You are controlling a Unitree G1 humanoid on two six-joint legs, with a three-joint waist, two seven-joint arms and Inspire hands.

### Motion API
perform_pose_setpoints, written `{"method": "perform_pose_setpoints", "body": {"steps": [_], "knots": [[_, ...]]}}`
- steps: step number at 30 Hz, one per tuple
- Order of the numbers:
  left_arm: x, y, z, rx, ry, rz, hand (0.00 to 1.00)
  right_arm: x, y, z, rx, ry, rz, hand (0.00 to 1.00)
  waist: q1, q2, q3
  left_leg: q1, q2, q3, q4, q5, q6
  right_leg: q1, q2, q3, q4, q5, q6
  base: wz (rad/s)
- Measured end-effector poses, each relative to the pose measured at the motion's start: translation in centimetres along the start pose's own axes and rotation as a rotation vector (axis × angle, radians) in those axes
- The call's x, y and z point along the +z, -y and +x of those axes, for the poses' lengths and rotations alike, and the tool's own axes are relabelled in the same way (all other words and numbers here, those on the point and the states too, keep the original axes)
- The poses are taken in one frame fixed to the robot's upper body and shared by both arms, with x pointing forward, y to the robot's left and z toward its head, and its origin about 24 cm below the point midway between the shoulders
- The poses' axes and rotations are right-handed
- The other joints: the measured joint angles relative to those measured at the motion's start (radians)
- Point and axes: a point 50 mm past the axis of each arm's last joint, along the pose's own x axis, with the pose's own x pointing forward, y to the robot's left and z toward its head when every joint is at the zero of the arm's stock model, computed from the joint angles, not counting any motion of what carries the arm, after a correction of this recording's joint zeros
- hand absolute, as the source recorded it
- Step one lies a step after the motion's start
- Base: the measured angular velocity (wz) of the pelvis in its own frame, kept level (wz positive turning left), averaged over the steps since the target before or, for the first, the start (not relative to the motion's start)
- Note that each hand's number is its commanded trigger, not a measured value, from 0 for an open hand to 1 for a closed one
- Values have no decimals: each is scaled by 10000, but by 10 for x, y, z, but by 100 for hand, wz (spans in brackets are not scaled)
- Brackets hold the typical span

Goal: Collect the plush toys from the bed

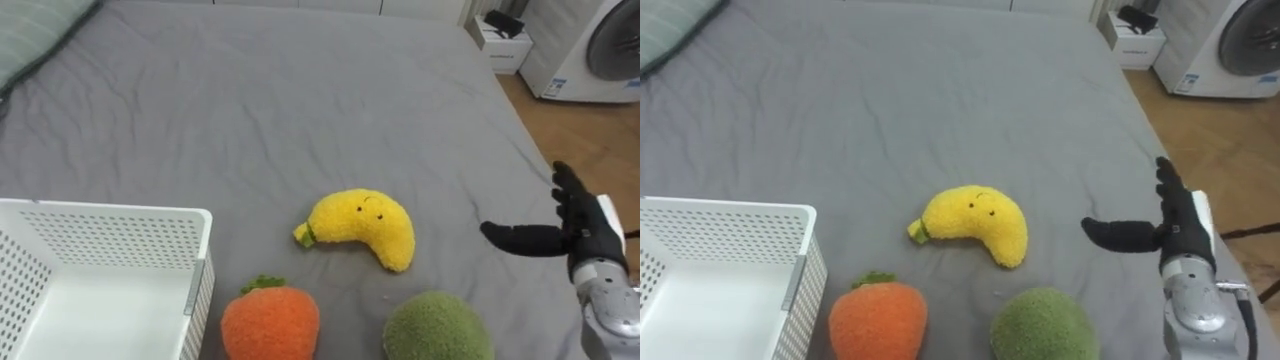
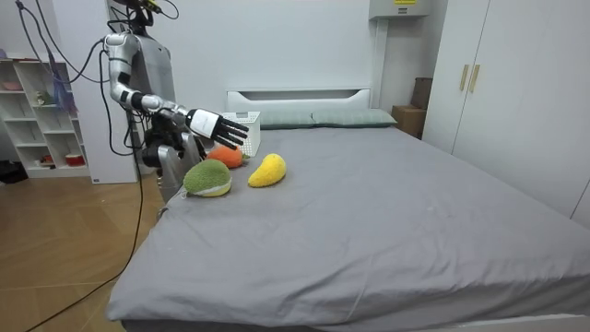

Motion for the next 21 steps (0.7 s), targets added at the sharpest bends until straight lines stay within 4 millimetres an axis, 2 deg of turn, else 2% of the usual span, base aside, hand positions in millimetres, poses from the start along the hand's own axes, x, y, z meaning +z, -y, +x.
{"method": "perform_pose_setpoints", "body": {"steps": [3, 8, 12, 16, 21], "knots": [[-1, 0, 0, 8, -24, -17, 0, -14, -12, -1, 961, -745, -523, 0, 21, -87, -48, -19, -5, -60, 10, 0, 0, 8, -11, -68, -9, 5, -8, 5], [0, -2, 0, 53, -6, -21, 0, -28, -18, -3, 2095, -1620, -1796, 0, 65, -144, -45, -27, -13, -112, 10, 1, 0, 22, -41, -223, -6, 4, -7, 2], [4, -2, 0, 35, 69, -18, 0, -34, -20, -5, 2864, -2101, -2451, 0, 102, -281, 24, -51, -8, -110, 28, 0, 0, 6, -41, -252, -4, 4, -7, 0], [10, -3, 2, -147, 87, -128, 0, -44, -21, -6, 3422, -2879, -2965, 0, 220, -394, 45, -65, -6, -103, 26, -2, -1, -6, -40, -246, -4, 5, -8, 0], [16, -2, 2, -195, 129, -143, 0, -49, -21, -8, 3753, -3309, -3378, 0, 341, -410, 43, -55, -6, -104, 18, -3, 0, -4, -41, -250, 2, 6, -9, 0]]}}
